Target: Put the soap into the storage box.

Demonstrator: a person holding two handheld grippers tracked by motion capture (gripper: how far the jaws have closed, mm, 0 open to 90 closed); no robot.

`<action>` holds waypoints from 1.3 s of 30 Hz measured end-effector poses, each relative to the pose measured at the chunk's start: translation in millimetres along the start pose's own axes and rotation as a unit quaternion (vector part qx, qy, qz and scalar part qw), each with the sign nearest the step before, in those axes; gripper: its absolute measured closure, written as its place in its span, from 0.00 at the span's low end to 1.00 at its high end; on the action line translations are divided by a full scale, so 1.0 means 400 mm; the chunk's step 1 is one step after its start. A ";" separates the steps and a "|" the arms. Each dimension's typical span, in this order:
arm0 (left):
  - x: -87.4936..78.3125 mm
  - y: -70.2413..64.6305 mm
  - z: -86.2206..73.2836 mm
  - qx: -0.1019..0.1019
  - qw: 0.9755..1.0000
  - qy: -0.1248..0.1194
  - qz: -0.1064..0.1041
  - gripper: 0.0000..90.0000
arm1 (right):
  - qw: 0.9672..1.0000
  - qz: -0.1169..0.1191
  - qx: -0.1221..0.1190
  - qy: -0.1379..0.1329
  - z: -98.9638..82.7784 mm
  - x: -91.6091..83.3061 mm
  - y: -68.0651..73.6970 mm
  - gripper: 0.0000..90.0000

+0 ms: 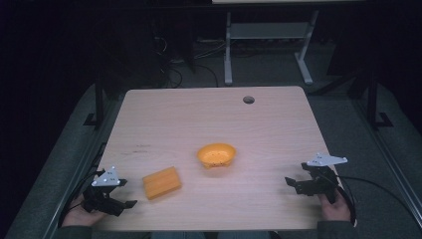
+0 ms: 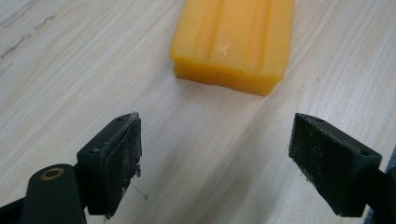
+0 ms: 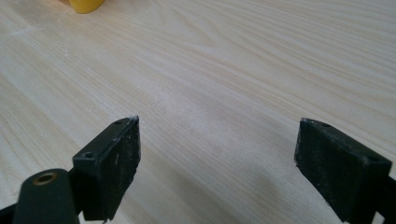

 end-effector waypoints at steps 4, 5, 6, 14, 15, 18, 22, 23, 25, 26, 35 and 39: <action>0.001 -0.003 0.007 0.005 1.000 -0.001 0.001 0.18 | 1.000 0.002 -0.001 0.000 0.000 0.000 -0.001 0.16; 0.002 -0.004 0.009 0.008 1.000 0.000 0.001 0.18 | 1.000 0.002 0.000 0.001 0.001 0.000 0.000 0.15; 0.003 -0.004 0.011 0.007 1.000 0.000 0.001 0.18 | 1.000 0.003 -0.002 0.002 0.001 0.000 0.000 0.15; 0.005 -0.010 0.024 0.017 1.000 -0.001 -0.001 0.18 | 1.000 0.005 -0.004 0.003 0.002 0.002 0.002 0.16; 0.004 -0.011 0.026 0.018 1.000 -0.002 -0.001 0.18 | 1.000 0.005 -0.005 0.003 0.002 0.002 0.002 0.15; 0.005 -0.012 0.032 0.019 1.000 -0.004 0.000 0.18 | 1.000 0.005 -0.005 0.004 0.002 0.002 0.003 0.16; 0.007 -0.014 0.038 0.024 1.000 0.001 0.001 0.18 | 1.000 0.006 -0.004 0.003 0.003 0.002 0.003 0.16; 0.007 -0.013 0.039 0.027 1.000 0.002 0.001 0.18 | 1.000 0.006 -0.004 0.003 0.003 0.002 0.002 0.16; 0.009 -0.014 0.043 0.027 1.000 0.000 0.000 0.18 | 1.000 0.007 -0.003 0.002 0.003 0.003 0.002 0.16; 0.009 -0.015 0.045 0.030 1.000 0.000 0.000 0.18 | 1.000 0.007 -0.003 0.001 0.003 0.003 0.002 0.16; 0.016 -0.017 0.064 0.040 0.999 0.000 -0.003 0.18 | 1.000 0.007 -0.002 0.001 0.003 0.004 0.002 0.15; 0.017 -0.019 0.068 0.040 0.999 -0.001 -0.004 0.18 | 1.000 0.008 -0.003 0.001 0.003 0.004 0.001 0.16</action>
Point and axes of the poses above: each handheld gripper's, and its own axes: x roughly forward along the jaws, z roughly out of its top, y roughly to its left, the point moved 2 cm from there along x, roughly forward along the jaws, and after that the axes turned 9 degrees about x, right-handed, at the moved point
